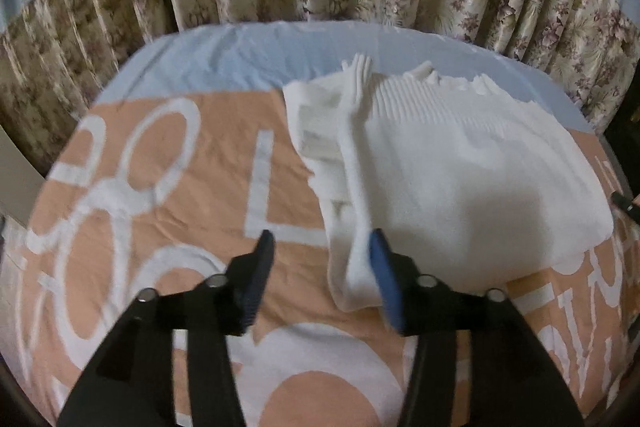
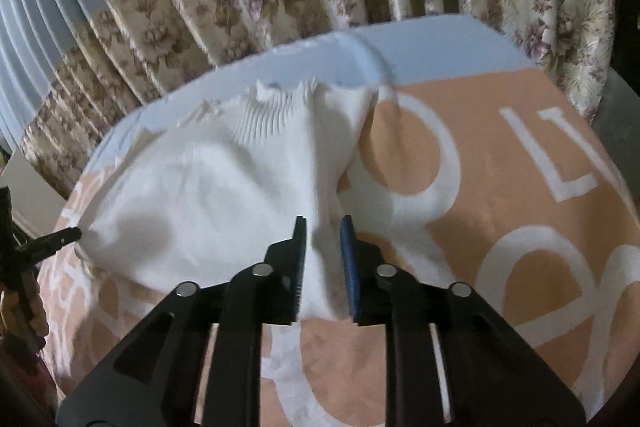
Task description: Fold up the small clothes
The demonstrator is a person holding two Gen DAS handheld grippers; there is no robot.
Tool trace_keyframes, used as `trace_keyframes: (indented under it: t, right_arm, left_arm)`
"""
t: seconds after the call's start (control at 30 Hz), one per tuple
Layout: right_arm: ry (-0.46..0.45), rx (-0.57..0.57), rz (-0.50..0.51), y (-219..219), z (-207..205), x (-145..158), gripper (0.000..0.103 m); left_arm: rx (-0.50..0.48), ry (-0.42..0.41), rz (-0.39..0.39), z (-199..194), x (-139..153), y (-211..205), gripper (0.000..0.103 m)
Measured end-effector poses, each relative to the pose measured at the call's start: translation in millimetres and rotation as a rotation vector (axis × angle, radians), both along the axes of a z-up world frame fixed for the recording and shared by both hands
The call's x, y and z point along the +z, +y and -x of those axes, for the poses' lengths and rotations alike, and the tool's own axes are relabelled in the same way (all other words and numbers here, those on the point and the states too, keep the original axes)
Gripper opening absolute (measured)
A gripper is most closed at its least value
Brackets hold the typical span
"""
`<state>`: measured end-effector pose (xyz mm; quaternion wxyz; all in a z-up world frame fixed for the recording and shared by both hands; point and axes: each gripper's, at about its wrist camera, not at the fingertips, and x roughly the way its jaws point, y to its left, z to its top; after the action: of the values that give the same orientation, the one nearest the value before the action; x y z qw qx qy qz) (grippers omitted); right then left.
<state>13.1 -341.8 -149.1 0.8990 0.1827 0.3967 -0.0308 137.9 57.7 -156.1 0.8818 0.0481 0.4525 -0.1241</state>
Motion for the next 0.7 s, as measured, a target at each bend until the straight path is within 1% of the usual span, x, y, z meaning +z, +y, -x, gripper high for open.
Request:
trace_keyframes:
  t: [0.03,0.1,0.17,0.23,0.33,0.37,0.43,0.47,0.5,0.53,0.57,0.63,0.7]
  right_arm:
    - [-0.008,-0.008,0.003,-1.4,0.4,3.4,0.028]
    - [-0.015,0.001,0.019,0.8,-3.2,7.8,0.034]
    - [-0.003,0.017,0.035,8.4,-10.6,7.1,0.039]
    - [0.006,0.047,0.046,20.1,-18.6,6.6,0.047]
    - [0.001,0.087,0.078,37.5,-27.0,7.5,0.058]
    - [0.007,0.105,0.078,44.4,-30.9,5.6,0.058]
    - [0.025,0.141,0.076,55.7,-37.4,-0.2,0.058]
    - [0.036,0.158,0.081,62.0,-40.8,-4.2,0.058]
    - [0.046,0.166,0.083,65.9,-43.2,-7.3,0.058]
    - [0.056,0.17,0.081,68.7,-45.3,-10.7,0.062]
    - [0.073,0.165,0.081,70.9,-47.7,-15.3,0.063]
    - [0.089,0.137,0.074,69.1,-48.9,-22.5,0.064]
    - [0.096,0.117,0.079,64.0,-46.5,-25.9,0.063]
  left_arm:
    - [0.005,-0.011,-0.016,-0.5,2.8,-1.9,0.063]
    - [0.007,-0.034,-0.039,-3.6,7.6,-10.5,0.076]
    - [0.016,-0.048,-0.05,-6.4,11.0,-21.2,0.085]
    - [0.018,-0.074,-0.062,-7.1,19.5,-29.8,0.087]
    - [0.034,-0.117,-0.049,-7.0,33.3,-35.3,0.095]
    - [0.031,-0.112,-0.029,-8.6,36.2,-37.6,0.097]
    - [0.007,-0.078,0.012,-13.0,35.5,-47.2,0.097]
    - [-0.015,-0.055,0.019,-15.0,30.6,-56.6,0.097]
    - [-0.029,-0.04,0.012,-16.2,25.7,-64.5,0.097]
    - [-0.046,-0.023,-0.003,-17.8,17.0,-75.4,0.097]
    - [-0.053,-0.011,-0.017,-17.9,9.7,-82.8,0.097]
    - [-0.065,0.023,-0.04,-17.8,-4.1,-95.9,0.097]
    - [-0.064,0.061,-0.035,-17.7,-15.7,-104.9,0.097]
